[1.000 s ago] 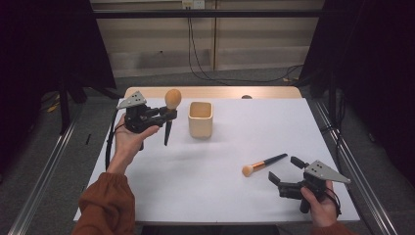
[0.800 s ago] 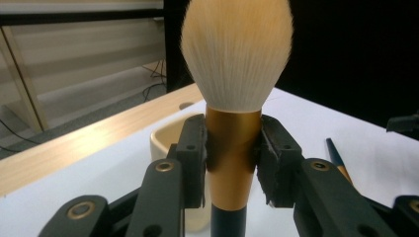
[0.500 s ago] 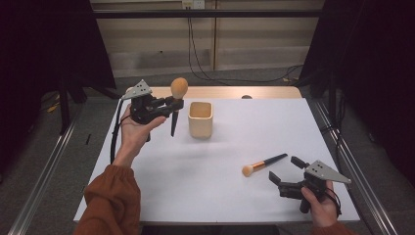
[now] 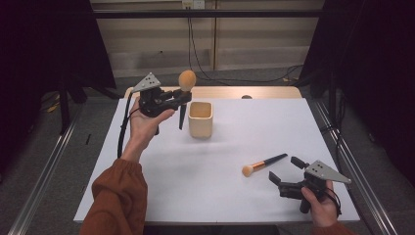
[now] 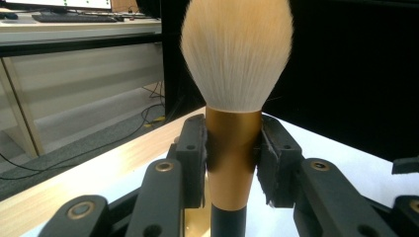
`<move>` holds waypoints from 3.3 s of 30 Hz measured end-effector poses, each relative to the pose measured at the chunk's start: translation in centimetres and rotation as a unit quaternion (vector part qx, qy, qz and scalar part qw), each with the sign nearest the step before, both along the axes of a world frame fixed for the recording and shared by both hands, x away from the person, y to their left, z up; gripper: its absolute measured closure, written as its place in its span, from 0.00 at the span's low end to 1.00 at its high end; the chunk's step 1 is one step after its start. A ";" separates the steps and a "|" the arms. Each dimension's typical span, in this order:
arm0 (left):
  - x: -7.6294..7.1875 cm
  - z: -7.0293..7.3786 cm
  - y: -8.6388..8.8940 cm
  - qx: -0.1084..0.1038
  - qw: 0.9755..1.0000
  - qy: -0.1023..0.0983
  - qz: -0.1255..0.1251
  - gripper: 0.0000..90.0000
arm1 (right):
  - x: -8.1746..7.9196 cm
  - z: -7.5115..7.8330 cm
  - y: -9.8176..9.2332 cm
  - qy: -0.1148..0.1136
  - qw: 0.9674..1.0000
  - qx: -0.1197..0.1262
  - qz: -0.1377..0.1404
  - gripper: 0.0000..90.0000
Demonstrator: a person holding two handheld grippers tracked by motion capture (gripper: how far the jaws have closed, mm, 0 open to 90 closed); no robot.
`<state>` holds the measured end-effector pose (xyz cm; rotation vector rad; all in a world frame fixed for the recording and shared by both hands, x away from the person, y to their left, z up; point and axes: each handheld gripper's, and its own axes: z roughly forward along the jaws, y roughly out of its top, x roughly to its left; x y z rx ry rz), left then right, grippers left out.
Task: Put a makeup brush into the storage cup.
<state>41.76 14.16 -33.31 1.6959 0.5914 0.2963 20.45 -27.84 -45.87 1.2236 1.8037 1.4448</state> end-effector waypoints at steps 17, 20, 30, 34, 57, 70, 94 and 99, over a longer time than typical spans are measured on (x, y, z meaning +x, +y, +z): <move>1.9 1.8 -2.2 -0.007 1.000 -0.021 0.014 0.74 | 0.0 0.0 0.1 0.002 1.000 0.000 0.002 0.00; 1.9 2.2 -2.7 -0.010 1.000 -0.025 0.007 0.74 | 0.0 0.0 0.1 0.002 1.000 -0.002 0.004 0.00; 3.4 1.6 -3.6 -0.017 1.000 -0.017 0.012 0.74 | 0.0 0.0 0.0 0.003 1.000 0.001 0.003 0.00; 3.9 1.0 -3.7 -0.013 1.000 -0.017 0.015 0.74 | 0.0 -0.1 0.0 0.003 1.000 0.000 0.005 0.00; 4.6 -2.6 -4.3 0.011 1.000 -0.011 0.022 0.74 | 0.0 -0.1 0.0 0.003 1.000 -0.001 0.007 0.00; 4.5 -4.0 -4.4 0.024 1.000 0.001 0.019 0.74 | 0.0 -0.1 0.0 0.005 1.000 -0.002 0.007 0.00; 4.4 -6.4 -4.2 0.047 0.999 0.021 0.016 0.74 | 0.0 -0.1 0.0 0.005 1.000 -0.003 0.008 0.00; 4.3 -6.9 -4.3 0.062 0.998 0.025 0.016 0.74 | 0.0 -0.2 0.0 0.006 1.000 -0.005 0.009 0.00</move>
